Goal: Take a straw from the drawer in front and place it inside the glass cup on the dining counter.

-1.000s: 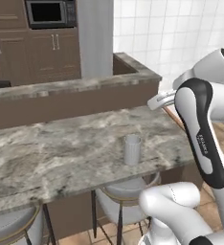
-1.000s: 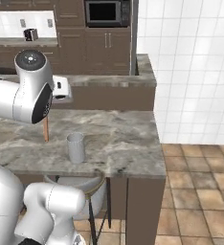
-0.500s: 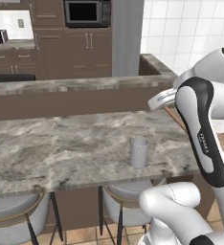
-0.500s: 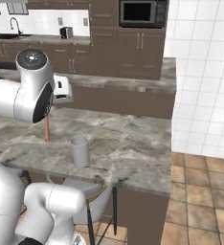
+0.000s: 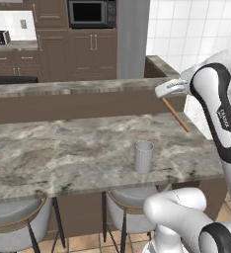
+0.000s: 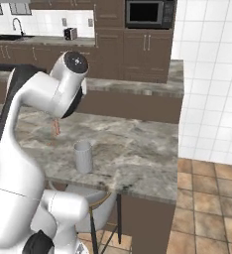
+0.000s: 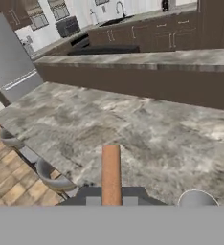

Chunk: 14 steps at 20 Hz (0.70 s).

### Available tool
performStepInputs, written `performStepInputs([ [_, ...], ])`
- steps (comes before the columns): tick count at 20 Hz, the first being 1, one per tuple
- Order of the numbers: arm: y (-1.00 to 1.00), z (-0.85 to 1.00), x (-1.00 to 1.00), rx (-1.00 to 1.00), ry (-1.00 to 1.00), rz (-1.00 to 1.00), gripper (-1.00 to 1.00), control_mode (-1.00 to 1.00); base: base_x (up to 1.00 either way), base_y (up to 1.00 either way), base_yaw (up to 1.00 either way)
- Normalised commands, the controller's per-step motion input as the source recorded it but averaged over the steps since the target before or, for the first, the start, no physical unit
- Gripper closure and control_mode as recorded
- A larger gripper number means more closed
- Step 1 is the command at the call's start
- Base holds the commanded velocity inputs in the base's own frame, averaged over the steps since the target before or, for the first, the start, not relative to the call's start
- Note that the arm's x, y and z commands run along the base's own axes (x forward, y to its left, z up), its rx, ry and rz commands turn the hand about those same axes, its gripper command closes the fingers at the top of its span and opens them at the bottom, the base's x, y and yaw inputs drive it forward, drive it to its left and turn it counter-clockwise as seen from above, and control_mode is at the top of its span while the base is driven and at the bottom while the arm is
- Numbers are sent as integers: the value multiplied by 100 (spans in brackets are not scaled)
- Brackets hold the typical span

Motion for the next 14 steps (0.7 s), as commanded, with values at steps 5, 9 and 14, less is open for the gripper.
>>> performStepInputs([
  [5, -11, 4, 37, 40, 0, 34, 100, -100, 0, 0, 0],
  [9, 0, 0, 36, 43, 0, 33, 100, -100, 0, 0, 0],
  [14, -3, 0, 25, 45, -1, 33, 100, -100, 0, 0, 0],
])
